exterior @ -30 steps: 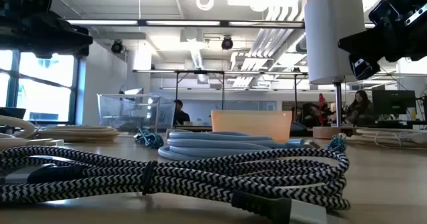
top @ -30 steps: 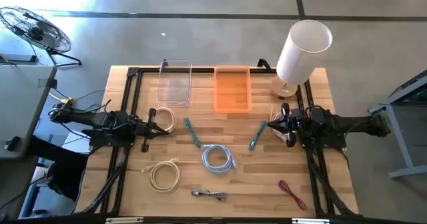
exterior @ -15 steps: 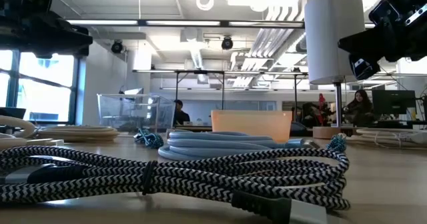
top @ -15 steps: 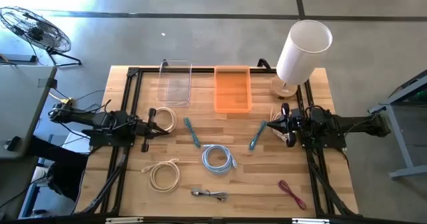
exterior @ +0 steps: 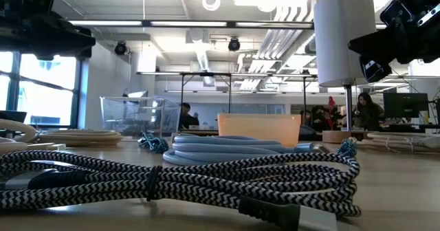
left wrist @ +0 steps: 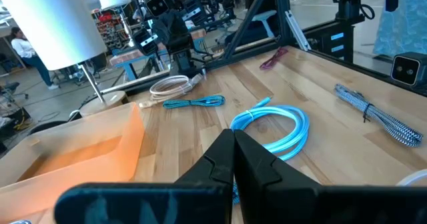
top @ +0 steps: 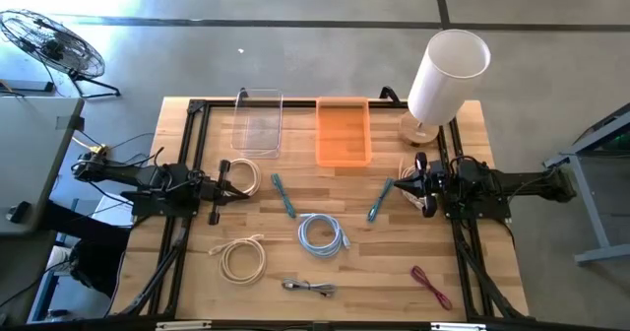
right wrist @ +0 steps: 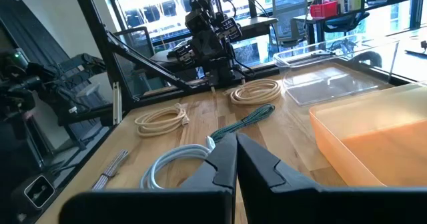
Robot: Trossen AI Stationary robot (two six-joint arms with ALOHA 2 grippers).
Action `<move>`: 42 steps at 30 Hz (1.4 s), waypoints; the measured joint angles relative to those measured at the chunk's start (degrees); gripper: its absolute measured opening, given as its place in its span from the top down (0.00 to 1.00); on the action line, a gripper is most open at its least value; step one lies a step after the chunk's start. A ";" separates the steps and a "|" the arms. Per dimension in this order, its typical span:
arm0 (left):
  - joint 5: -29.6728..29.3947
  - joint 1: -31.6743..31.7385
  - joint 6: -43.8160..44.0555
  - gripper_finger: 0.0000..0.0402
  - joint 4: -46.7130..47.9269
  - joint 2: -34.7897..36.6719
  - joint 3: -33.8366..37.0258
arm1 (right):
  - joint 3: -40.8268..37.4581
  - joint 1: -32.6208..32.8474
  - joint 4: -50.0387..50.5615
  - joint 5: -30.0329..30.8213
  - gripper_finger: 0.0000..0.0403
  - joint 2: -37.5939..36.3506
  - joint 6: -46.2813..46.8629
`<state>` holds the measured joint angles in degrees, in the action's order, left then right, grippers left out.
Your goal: Pick & Place USB Port
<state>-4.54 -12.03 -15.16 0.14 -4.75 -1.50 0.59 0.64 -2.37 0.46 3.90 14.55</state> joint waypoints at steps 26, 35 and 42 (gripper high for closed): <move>0.02 0.02 0.00 1.00 0.00 0.00 0.00 | 0.00 -0.02 -0.40 6.02 0.99 0.00 -11.40; 0.00 0.00 0.01 1.00 -0.19 0.00 0.00 | 0.03 0.00 -1.35 7.63 0.99 0.00 -12.41; -0.02 0.02 0.02 1.00 -0.31 0.00 0.00 | 0.03 0.00 -5.19 7.60 0.99 -0.02 0.12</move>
<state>-4.56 -12.01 -15.14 -0.16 -4.75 -1.50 0.62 0.64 -7.57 8.05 3.88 14.66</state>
